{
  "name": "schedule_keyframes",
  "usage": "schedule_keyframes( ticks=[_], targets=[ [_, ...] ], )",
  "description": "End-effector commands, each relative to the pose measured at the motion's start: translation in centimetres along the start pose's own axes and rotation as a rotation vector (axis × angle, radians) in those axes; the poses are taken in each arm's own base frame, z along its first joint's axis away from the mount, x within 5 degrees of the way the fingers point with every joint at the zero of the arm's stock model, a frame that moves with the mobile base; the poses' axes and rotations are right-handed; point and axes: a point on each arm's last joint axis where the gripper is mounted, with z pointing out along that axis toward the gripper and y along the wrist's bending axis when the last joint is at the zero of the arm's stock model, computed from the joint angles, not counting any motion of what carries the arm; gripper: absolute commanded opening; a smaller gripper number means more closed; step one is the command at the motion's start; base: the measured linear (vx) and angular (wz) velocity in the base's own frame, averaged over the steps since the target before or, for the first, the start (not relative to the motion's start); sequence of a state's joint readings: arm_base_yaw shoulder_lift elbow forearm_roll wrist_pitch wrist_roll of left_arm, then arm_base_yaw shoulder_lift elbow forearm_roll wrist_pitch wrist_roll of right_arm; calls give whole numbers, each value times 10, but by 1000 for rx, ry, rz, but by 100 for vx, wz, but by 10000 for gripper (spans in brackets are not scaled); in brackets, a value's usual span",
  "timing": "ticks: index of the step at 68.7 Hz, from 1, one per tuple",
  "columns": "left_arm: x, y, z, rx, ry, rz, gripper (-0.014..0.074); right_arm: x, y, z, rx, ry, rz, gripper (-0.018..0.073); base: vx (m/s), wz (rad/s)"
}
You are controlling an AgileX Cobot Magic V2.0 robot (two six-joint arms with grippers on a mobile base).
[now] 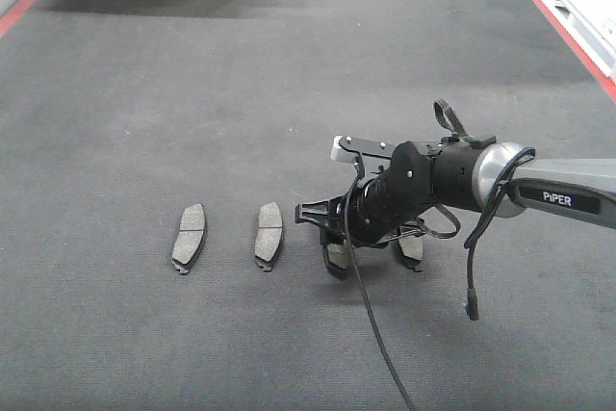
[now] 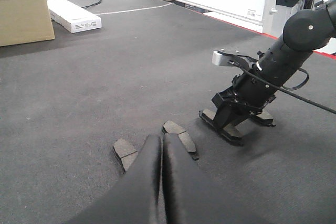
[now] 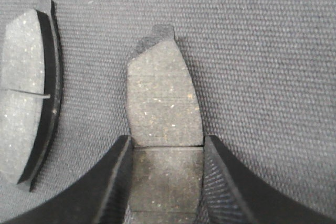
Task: Move and align brake pads A on conveyor
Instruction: 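Lower the right gripper's pad onto the belt between the pads, then open the right gripper and lift it away from the pad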
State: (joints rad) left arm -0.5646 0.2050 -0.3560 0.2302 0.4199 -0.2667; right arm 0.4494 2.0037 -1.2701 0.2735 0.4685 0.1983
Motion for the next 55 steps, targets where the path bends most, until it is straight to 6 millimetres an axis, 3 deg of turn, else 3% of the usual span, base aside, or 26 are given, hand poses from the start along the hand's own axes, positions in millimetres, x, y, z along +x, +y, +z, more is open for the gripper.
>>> schedule_keyframes(
  ticks=[1, 11, 18, 35, 42, 55],
  targets=[
    [-14, -2, -2, 21, -84, 1, -6, -17, 10, -22, -39, -115, -18, 303, 0, 0],
    [-14, -2, -2, 21, -84, 1, -6, -20, 11, -27, -49, -139, 20, 472, 0, 0],
    [-14, -2, -2, 21, -84, 1, -6, -24, 14, -43, -63, -175, 10, 522, 0, 0],
    [-14, -2, -2, 21, -84, 1, -6, -29, 22, -117, -60, -320, -117, 515, 0, 0],
    [-14, -2, -2, 21, -84, 1, -6, -17, 17, -146, -48, -383, -151, 500, 0, 0],
    [-14, -2, -2, 21, -84, 1, -6, 30, -13, -182, -12, -425, -145, 440, 0, 0]
  ],
)
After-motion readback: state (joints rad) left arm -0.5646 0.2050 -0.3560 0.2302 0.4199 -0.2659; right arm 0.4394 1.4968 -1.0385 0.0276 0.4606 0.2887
